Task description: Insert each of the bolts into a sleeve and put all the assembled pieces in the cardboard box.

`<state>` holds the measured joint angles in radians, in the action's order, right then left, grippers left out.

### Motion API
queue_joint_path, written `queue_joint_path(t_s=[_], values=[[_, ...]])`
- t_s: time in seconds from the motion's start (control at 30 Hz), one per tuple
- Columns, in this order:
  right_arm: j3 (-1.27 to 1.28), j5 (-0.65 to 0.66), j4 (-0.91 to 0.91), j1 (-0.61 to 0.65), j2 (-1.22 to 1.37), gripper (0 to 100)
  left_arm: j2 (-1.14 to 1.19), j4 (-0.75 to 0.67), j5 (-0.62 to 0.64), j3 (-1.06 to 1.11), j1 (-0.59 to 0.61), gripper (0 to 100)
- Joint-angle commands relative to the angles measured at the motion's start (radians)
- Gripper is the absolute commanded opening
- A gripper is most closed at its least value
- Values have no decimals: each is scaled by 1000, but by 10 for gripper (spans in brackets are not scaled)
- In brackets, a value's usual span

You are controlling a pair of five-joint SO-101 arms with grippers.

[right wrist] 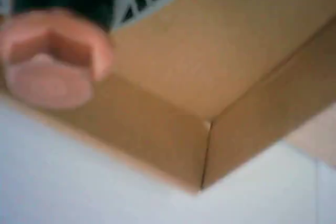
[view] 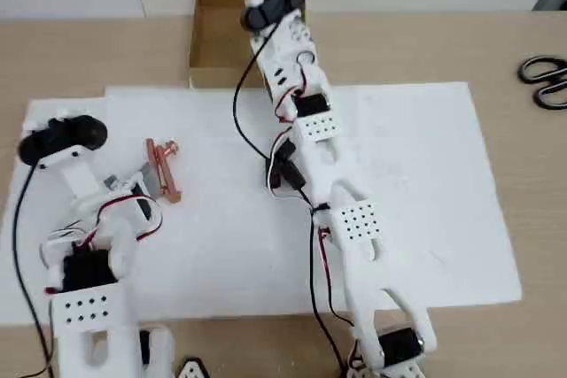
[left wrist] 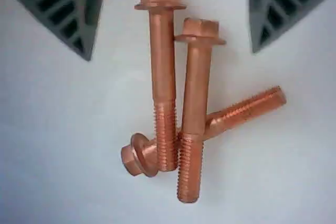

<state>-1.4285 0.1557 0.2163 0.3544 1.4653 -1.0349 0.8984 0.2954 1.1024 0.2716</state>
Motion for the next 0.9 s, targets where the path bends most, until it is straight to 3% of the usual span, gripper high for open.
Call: queue_joint_path(t_s=[0.0, 0.2, 0.57, 0.87], values=[[-114, 9, -24, 7, 22, 50, -20, -2, -6, -4, 0, 188], [-115, 9, 7, 7, 48, 217, -20, -3, -6, -4, 0, 188], [-256, 9, 148, -4, 21, 221, -20, -3, -6, -4, 0, 188], [-255, 11, 407, -38, -306, 221, -20, -3, -6, -8, 0, 188]])
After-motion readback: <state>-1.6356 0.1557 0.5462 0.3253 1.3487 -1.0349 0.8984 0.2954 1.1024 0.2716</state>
